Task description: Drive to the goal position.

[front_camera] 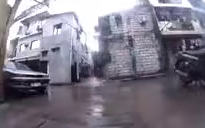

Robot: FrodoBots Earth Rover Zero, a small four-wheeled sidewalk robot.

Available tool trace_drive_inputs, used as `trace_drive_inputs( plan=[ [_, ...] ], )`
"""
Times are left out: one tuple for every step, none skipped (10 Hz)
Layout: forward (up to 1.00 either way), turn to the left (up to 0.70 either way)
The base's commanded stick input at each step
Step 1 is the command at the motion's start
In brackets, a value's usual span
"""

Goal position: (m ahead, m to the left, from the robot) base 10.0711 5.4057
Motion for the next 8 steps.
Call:
trace_drive_inputs(
  plan=[
    [0.01,0.0],
    [0.0,0.0],
    [0.0,0.0],
    [0.0,0.0],
    [0.0,0.0],
    [0.0,0.0],
    [0.0,0.0],
    [0.0,0.0]
  ],
)
